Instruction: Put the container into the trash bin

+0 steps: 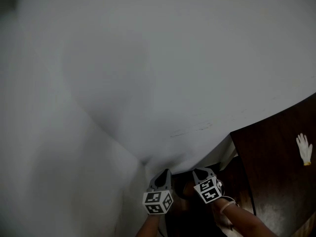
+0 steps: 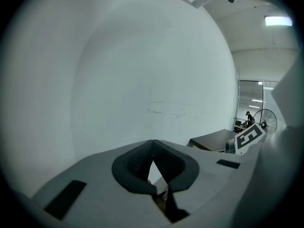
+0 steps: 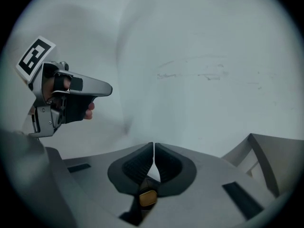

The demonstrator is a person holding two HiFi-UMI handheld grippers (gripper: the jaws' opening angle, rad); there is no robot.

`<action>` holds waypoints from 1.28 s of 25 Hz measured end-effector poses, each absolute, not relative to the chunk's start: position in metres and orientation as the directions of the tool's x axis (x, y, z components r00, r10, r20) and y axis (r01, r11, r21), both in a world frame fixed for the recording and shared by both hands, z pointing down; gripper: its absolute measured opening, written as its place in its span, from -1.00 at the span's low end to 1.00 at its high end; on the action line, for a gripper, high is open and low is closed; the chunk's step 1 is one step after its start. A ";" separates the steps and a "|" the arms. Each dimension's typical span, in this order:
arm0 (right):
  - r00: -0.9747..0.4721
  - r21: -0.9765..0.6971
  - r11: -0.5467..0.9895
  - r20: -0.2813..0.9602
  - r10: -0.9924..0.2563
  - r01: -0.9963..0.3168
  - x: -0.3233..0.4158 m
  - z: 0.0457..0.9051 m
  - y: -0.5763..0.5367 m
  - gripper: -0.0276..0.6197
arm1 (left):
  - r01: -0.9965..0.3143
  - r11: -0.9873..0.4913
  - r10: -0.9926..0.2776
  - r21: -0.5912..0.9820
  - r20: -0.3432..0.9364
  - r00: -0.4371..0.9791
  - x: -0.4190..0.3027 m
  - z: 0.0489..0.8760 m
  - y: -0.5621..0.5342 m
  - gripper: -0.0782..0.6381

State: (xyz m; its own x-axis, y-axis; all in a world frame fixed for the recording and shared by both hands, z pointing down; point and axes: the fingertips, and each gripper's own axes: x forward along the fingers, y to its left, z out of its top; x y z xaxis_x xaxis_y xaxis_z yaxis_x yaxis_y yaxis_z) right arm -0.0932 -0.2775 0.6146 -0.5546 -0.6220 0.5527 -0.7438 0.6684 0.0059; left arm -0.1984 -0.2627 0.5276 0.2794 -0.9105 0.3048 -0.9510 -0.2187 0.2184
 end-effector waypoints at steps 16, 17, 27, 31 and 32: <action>-0.587 0.001 0.654 0.442 -0.678 -0.756 -0.078 0.526 -0.254 -0.89 | -0.945 -0.261 -0.915 0.200 0.260 0.308 -0.169 0.466 -0.229 -0.73; -0.591 0.007 0.658 0.432 -0.681 -0.753 -0.079 0.520 -0.253 -0.89 | -0.945 -0.261 -0.917 0.198 0.256 0.307 -0.169 0.462 -0.228 -0.73; -0.621 -0.013 0.659 0.349 -0.702 -0.752 -0.081 0.466 -0.232 -0.89 | -0.949 -0.266 -0.931 0.167 0.211 0.298 -0.166 0.415 -0.209 -0.73; -0.630 0.003 0.664 0.316 -0.710 -0.747 -0.085 0.449 -0.225 -0.89 | -0.949 -0.277 -0.935 0.152 0.187 0.302 -0.166 0.401 -0.204 -0.73; -0.631 0.001 0.663 0.305 -0.713 -0.748 -0.085 0.444 -0.222 -0.89 | -0.949 -0.277 -0.936 0.149 0.182 0.301 -0.167 0.398 -0.202 -0.73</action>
State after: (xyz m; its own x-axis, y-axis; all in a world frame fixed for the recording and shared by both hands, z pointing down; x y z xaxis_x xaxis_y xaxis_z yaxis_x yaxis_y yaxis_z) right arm -0.0853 -0.2221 0.4442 -0.6315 -0.7128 0.3052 -0.7483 0.6633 0.0010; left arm -0.1666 -0.2018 0.3977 0.3013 -0.9361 0.1817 -0.9493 -0.2766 0.1495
